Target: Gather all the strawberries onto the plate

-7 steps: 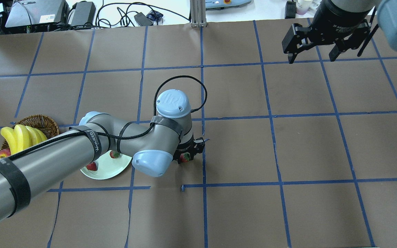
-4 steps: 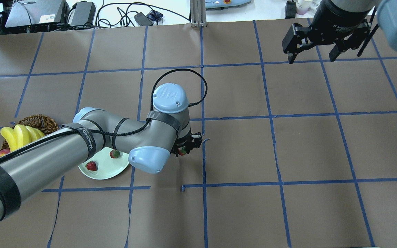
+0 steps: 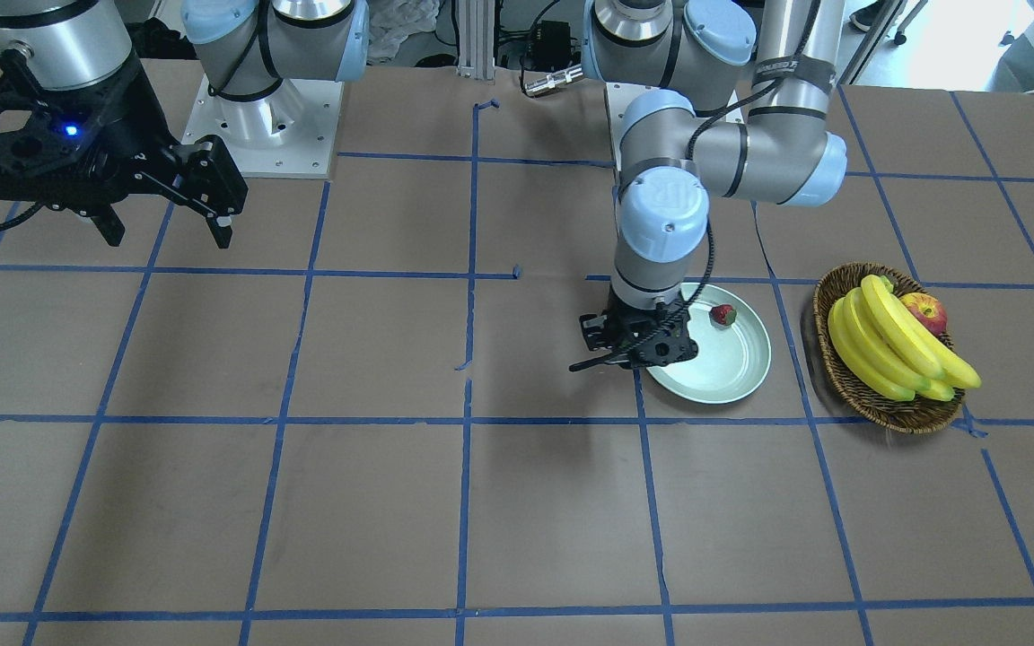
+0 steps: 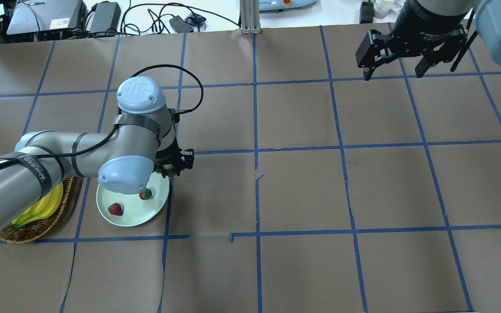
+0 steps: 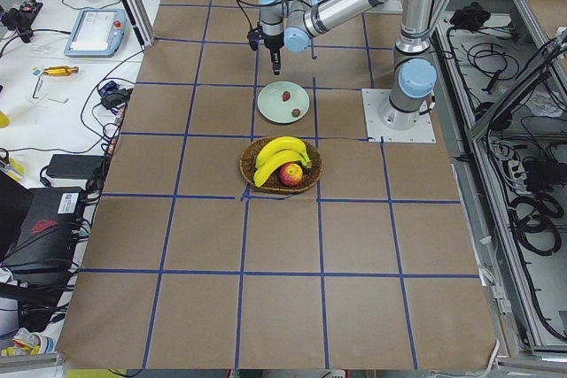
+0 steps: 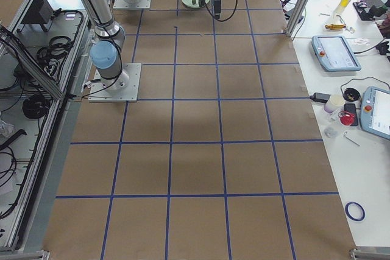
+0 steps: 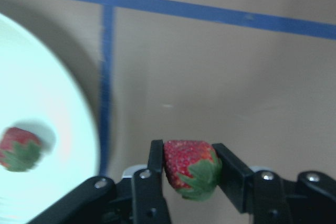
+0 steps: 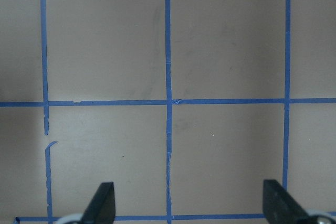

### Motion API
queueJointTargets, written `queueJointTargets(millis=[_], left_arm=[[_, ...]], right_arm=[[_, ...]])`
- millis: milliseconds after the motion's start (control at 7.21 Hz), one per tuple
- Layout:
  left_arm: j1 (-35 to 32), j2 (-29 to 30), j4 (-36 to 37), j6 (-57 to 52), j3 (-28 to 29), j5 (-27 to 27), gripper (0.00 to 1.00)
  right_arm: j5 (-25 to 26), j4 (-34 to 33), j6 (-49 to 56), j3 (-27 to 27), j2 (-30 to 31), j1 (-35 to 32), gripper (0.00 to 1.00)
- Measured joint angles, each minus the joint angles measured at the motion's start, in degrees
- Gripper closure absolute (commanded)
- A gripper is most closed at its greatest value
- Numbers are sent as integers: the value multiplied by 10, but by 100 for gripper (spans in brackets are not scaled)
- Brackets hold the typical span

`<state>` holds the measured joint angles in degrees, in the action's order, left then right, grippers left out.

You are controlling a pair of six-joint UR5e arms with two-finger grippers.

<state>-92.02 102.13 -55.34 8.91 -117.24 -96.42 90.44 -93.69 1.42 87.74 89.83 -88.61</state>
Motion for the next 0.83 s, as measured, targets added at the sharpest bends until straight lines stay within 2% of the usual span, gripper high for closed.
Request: queueJointTargets(millis=[139, 278, 416, 694, 833], left_arm=[[50, -13, -1, -68, -20, -5, 65], [92, -21, 1, -119, -37, -6, 6], [114, -27, 3, -139, -48, -4, 0], [108, -48, 2, -129, -49, -1, 0], [88, -67, -7, -121, -31, 4, 0]], right_arm=[[0, 0, 0, 0, 0, 0, 0], [0, 0, 0, 0, 0, 0, 0], [0, 0, 0, 1, 0, 0, 0], [0, 0, 0, 0, 0, 0, 0], [0, 0, 0, 0, 0, 0, 0]])
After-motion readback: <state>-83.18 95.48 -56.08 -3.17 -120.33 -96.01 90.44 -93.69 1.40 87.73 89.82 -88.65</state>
